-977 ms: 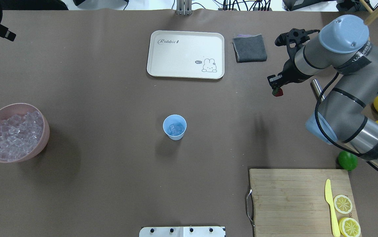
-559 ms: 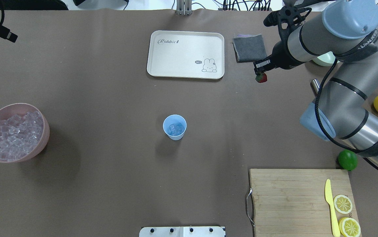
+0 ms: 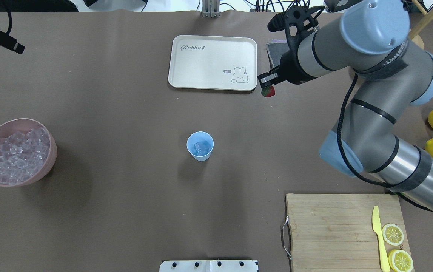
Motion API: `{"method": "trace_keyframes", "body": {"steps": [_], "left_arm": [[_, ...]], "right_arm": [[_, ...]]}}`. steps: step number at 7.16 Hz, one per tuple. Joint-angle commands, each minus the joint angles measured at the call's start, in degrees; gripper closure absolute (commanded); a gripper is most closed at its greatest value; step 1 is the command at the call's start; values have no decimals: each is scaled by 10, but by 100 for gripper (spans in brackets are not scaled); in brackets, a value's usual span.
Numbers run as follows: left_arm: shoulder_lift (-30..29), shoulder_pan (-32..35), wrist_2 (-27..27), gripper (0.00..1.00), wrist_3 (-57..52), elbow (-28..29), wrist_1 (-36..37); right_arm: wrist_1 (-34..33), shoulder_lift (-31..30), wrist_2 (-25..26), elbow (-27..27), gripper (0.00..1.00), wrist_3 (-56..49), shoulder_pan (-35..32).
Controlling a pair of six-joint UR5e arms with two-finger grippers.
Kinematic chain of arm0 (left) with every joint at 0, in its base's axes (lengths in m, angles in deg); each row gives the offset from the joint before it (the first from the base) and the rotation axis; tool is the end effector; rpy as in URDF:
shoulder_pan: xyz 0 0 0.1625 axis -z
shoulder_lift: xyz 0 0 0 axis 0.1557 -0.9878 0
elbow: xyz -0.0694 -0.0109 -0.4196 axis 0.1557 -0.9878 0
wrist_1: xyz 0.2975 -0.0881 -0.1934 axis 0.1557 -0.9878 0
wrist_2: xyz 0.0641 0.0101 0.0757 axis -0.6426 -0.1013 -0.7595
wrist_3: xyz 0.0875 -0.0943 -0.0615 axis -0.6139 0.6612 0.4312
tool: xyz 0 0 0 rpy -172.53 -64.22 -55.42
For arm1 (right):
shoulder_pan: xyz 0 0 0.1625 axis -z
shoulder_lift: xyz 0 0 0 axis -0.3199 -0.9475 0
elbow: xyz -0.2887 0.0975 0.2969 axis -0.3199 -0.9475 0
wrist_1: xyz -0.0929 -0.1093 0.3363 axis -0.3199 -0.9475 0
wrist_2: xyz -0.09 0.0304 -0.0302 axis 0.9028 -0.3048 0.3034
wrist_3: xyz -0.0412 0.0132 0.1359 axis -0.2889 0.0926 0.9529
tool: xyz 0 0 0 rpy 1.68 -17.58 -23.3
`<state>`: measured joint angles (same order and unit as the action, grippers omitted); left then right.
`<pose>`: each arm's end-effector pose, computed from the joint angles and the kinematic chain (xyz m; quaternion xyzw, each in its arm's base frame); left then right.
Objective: Mash ice and strawberries in cup
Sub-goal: 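Carry the strawberry with the right gripper over the light-blue cup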
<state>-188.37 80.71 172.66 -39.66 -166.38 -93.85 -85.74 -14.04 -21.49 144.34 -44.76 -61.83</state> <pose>0.1417 -0.5559 0.4207 0.2093 0.4053 0.1499 0.8772 -0.3889 -0.4768 0.2403 0.2573 -0.4654 -0.1391 0.8354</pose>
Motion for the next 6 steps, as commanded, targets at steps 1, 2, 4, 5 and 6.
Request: {"method": "trace_keyframes", "body": {"steps": [1, 2, 4, 5, 6], "left_arm": [[-5, -1, -1, 3, 0, 10, 0], [-5, -4, -1, 3, -1, 11, -2], [-5, -6, -2, 3, 0, 12, -2], [-5, -6, -2, 3, 1, 10, -2], [-4, -6, -2, 3, 1, 9, -2]], "right_arm": [[1, 19, 55, 0, 100, 19, 50], [1, 25, 74, -1, 100, 23, 69], [1, 35, 127, -2, 100, 37, 120], [1, 38, 147, -3, 100, 44, 140], [1, 44, 160, -5, 100, 45, 153]]}}
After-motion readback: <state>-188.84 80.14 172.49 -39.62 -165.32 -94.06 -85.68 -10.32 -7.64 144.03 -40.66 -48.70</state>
